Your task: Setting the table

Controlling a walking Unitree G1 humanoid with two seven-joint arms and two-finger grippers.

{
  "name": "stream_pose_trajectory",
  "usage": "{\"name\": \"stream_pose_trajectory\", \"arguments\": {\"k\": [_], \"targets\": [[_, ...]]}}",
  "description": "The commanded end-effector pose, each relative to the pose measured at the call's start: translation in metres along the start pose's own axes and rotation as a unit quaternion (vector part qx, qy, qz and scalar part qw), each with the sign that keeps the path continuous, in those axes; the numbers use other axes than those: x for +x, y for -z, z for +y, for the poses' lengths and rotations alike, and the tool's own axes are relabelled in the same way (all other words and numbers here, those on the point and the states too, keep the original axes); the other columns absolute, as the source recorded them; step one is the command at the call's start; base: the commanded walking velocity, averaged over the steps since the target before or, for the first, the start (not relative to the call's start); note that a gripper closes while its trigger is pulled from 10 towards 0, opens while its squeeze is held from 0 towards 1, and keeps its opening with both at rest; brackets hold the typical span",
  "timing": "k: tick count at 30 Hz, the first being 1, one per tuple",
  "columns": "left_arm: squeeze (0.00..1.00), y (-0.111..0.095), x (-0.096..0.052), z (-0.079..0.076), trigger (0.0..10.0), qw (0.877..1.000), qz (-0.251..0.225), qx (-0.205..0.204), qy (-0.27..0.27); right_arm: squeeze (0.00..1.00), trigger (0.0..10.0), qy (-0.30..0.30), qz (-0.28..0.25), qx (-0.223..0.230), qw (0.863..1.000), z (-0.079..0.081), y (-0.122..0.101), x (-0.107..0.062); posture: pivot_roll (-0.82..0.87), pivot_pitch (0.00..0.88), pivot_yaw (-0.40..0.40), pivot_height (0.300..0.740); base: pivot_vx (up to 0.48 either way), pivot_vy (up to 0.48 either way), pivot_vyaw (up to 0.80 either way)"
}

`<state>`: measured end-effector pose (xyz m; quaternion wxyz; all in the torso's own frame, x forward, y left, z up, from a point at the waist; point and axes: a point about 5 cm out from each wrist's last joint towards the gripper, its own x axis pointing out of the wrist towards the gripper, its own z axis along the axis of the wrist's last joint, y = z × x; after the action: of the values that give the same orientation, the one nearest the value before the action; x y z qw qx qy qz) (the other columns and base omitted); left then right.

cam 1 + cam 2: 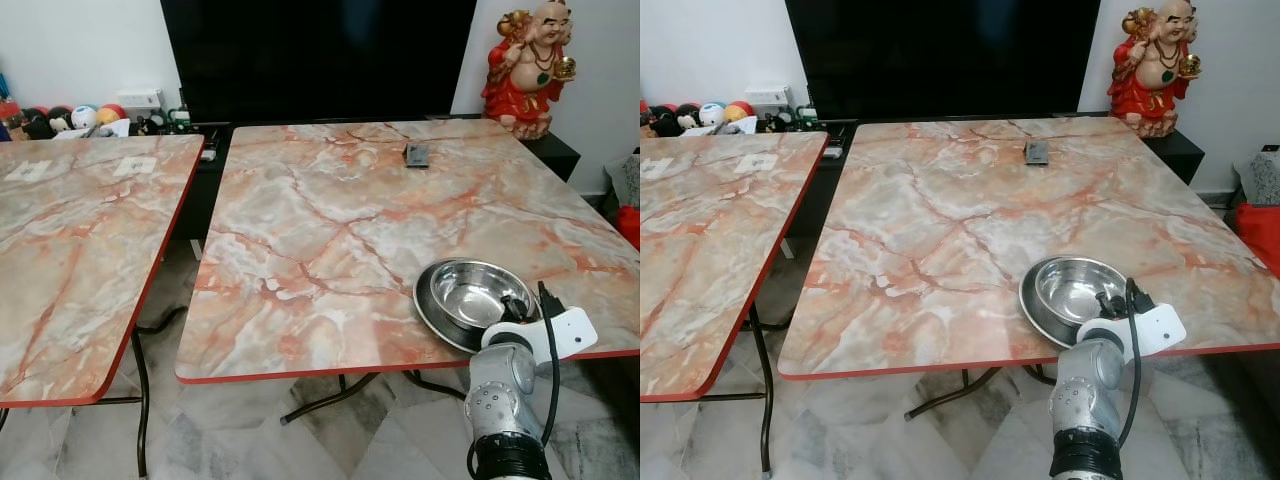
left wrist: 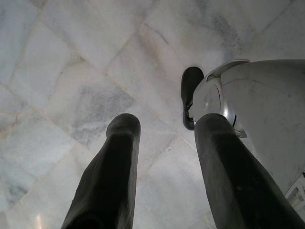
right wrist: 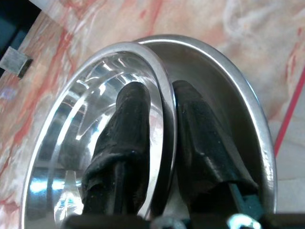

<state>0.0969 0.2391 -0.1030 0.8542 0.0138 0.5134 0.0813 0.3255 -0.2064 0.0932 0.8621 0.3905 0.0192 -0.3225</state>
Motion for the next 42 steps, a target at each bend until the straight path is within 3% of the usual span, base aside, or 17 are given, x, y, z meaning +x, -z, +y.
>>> {"name": "stream_pose_trajectory", "arguments": {"k": [1, 7, 27, 28, 29, 30, 31, 34, 36, 37, 38, 39, 42], "targets": [[0.0, 0.0029, -0.0006, 0.0004, 10.0, 1.0, 0.007, 0.003, 0.002, 0.0, 10.0, 0.007, 0.005, 0.004, 1.0, -0.0025, 0.0012, -0.002, 0.03, 0.017, -0.001, 0.74, 0.0, 0.0, 0.0], [0.0, 0.0024, -0.0004, -0.0002, 10.0, 1.0, 0.006, 0.003, 0.003, 0.0, 10.0, 0.018, 0.008, 0.007, 1.0, -0.0074, 0.0015, -0.002, 0.03, 0.015, -0.004, 0.74, 0.0, 0.0, 0.0], [0.0, 0.0025, -0.0004, -0.0009, 10.0, 1.0, 0.006, 0.002, 0.004, 0.0, 10.0, -0.002, -0.004, 0.008, 1.0, -0.0009, -0.0048, -0.0039, 0.02, 0.013, -0.007, 0.74, 0.0, 0.0, 0.0], [0.0, 0.0025, -0.0003, -0.001, 10.0, 1.0, 0.006, 0.001, 0.004, 0.37, 10.0, -0.001, -0.002, 0.006, 1.0, -0.0012, -0.0041, -0.0042, 0.02, 0.013, -0.007, 0.74, 0.0, 0.0, 0.0], [0.0, 0.0025, -0.0003, -0.001, 10.0, 1.0, 0.006, 0.001, 0.004, 0.37, 10.0, -0.001, -0.002, 0.005, 1.0, -0.0014, -0.0039, -0.0044, 0.02, 0.013, -0.008, 0.74, 0.0, 0.0, 0.0], [0.0, 0.0025, -0.0003, -0.0011, 10.0, 1.0, 0.006, 0.001, 0.004, 0.53, 10.0, 0.0, -0.001, 0.006, 1.0, -0.0015, -0.0038, -0.0045, 0.02, 0.013, -0.008, 0.74, 0.0, 0.0, 0.0], [0.0, 0.0025, -0.0003, -0.0012, 10.0, 1.0, 0.006, 0.001, 0.005, 0.62, 10.0, 0.0, -0.001, 0.006, 1.0, -0.0014, -0.0037, -0.0047, 0.02, 0.013, -0.008, 0.74, 0.0, 0.0, 0.0], [0.0, 0.0025, -0.0003, -0.0014, 10.0, 1.0, 0.006, 0.001, 0.005, 0.6, 10.0, -0.001, 0.0, 0.007, 1.0, -0.001, -0.0035, -0.0051, 0.02, 0.013, -0.008, 0.74, 0.0, 0.0, 0.0], [0.0, 0.0025, -0.0003, -0.0015, 10.0, 1.0, 0.006, 0.001, 0.005, 0.52, 10.0, -0.002, 0.002, 0.005, 1.0, -0.0005, -0.0029, -0.0053, 0.02, 0.013, -0.009, 0.74, 0.0, 0.0, 0.0], [0.0, 0.0025, -0.0003, -0.0015, 10.0, 1.0, 0.006, 0.001, 0.005, 0.42, 10.0, -0.003, 0.003, 0.003, 1.0, -0.0001, -0.0023, -0.0056, 0.02, 0.013, -0.009, 0.74, 0.0, 0.0, 0.0], [0.0, 0.0025, -0.0003, -0.0015, 10.0, 1.0, 0.006, 0.001, 0.005, 0.42, 10.0, -0.003, 0.004, 0.003, 1.0, 0.0001, -0.0019, -0.0058, 0.02, 0.013, -0.009, 0.74, 0.0, 0.0, 0.0], [0.0, 0.0025, -0.0003, -0.0015, 10.0, 1.0, 0.006, 0.001, 0.005, 0.0, 10.0, -0.004, 0.004, 0.002, 1.0, 0.0006, -0.0013, -0.0063, 0.02, 0.013, -0.009, 0.74, 0.0, 0.0, 0.0], [0.0, 0.0025, -0.0003, -0.0015, 10.0, 1.0, 0.006, 0.001, 0.005, 0.0, 10.0, -0.005, 0.005, 0.003, 1.0, 0.0013, -0.0006, -0.0072, 0.02, 0.012, -0.01, 0.74, 0.0, 0.0, 0.0]]}}
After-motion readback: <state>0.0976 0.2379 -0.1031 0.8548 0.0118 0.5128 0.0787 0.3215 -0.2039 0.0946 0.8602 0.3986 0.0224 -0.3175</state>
